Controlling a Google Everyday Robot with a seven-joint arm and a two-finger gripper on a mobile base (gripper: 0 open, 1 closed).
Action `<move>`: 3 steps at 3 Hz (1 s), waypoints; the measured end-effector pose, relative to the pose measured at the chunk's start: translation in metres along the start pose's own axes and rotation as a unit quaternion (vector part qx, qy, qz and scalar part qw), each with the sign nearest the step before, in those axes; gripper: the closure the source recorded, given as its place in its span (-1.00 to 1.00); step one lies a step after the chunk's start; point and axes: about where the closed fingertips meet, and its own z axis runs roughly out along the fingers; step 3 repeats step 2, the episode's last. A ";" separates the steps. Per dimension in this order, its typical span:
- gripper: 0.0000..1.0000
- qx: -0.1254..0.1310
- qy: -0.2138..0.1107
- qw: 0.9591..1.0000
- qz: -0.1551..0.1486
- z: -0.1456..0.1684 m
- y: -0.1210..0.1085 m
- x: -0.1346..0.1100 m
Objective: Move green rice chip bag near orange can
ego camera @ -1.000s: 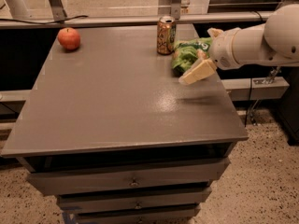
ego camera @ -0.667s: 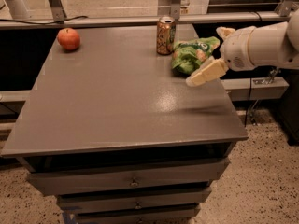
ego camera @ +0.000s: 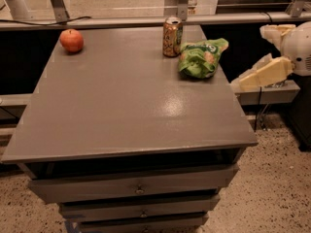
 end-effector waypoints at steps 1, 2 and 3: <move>-1.00 -0.027 0.003 1.000 -0.001 -0.001 0.014 -0.001; -1.00 -0.027 0.003 1.000 -0.001 -0.001 0.014 -0.001; -1.00 -0.027 0.003 1.000 -0.001 -0.001 0.014 -0.001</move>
Offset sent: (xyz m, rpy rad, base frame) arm -0.0132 0.0060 -0.0014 0.0015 0.0313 0.0458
